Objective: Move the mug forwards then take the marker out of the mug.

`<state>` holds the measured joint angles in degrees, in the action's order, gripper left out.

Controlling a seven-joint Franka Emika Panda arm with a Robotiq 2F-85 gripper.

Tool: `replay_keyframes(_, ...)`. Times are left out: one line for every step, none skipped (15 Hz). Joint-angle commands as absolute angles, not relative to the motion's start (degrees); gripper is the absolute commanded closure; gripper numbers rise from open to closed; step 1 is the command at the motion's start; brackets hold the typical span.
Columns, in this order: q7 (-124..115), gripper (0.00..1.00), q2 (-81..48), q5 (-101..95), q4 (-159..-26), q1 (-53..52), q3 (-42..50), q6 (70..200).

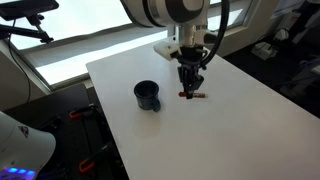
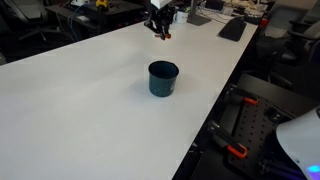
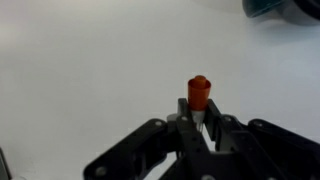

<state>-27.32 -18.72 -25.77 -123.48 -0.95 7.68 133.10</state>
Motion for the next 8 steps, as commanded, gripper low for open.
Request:
replay_keyframes(-37.3,0.95,-22.5,-31.0,-126.2,-3.0,11.8,140.9)
replay_keyframes(-38.8,0.95,-23.6,-31.3,-126.6,-3.3,12.5,142.0)
replay_keyframes(-39.9,0.95,-24.8,-31.3,-126.6,-3.6,13.0,142.9)
replay_keyframes(-40.6,0.95,-25.8,-30.9,-126.7,-3.9,13.4,143.5)
replay_keyframes(-40.9,0.95,-26.6,-30.4,-126.7,-4.2,13.6,143.8)
replay_keyframes(-41.0,0.95,-27.3,-29.9,-126.7,-4.4,13.6,144.0)
replay_keyframes(-40.6,0.95,-28.0,-29.2,-126.7,-4.6,13.5,143.8)
replay_keyframes(-40.4,0.95,-28.4,-28.6,-126.6,-4.7,13.3,143.7)
